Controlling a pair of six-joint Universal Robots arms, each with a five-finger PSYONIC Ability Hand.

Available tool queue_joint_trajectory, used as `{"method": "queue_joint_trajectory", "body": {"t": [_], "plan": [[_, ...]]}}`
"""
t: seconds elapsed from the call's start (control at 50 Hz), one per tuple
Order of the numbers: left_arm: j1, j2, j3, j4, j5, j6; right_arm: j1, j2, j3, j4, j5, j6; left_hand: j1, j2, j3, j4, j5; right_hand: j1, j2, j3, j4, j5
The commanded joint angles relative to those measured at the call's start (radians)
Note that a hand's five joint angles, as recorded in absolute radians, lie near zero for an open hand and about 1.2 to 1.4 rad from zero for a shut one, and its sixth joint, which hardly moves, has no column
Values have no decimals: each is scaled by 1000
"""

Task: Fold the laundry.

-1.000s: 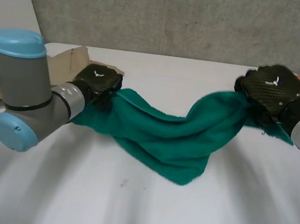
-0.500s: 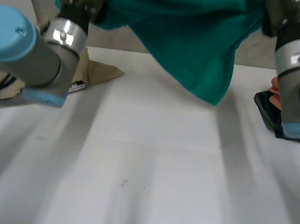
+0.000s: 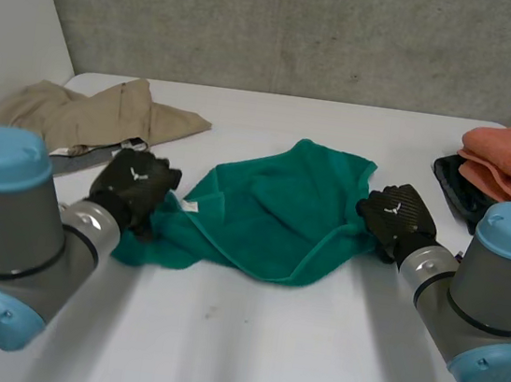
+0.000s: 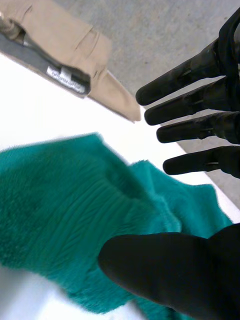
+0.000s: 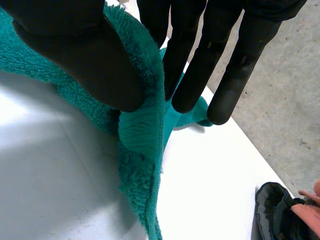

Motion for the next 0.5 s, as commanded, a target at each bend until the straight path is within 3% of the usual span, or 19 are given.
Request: {"method": "queue_joint_trajectory", "body": {"t": [0.02,0.14,0.26,0.38,0.42,0.46,0.48,0.5], "plan": [[7,2,142,-83,12,-3,0,-4,3,-2,1,3,-23,-34,-36,-23,-18,291,223,206,198,212],[12,-128,299,-163,61,6,-2,-5,15,-2,4,9,-23,-34,-36,-23,-18,291,223,206,198,212],[29,-285,489,-374,92,11,-5,-8,28,-1,3,4,-26,-37,-39,-26,-21,291,223,206,198,212],[65,-371,552,-433,114,45,-5,-13,28,-1,3,0,-26,-37,-39,-26,-21,291,223,206,198,212],[65,-394,557,-434,140,75,-5,-13,28,-1,3,0,58,47,46,59,64,291,223,206,198,212],[65,-400,558,-436,149,89,-5,-13,26,-1,4,0,289,278,277,290,295,291,223,206,198,212],[62,-400,558,-436,154,89,-5,-17,25,1,4,-2,677,666,665,678,683,291,223,206,198,212],[61,-402,558,-436,154,88,-5,-21,23,1,4,-2,876,865,863,876,882,291,223,206,198,212]]}}
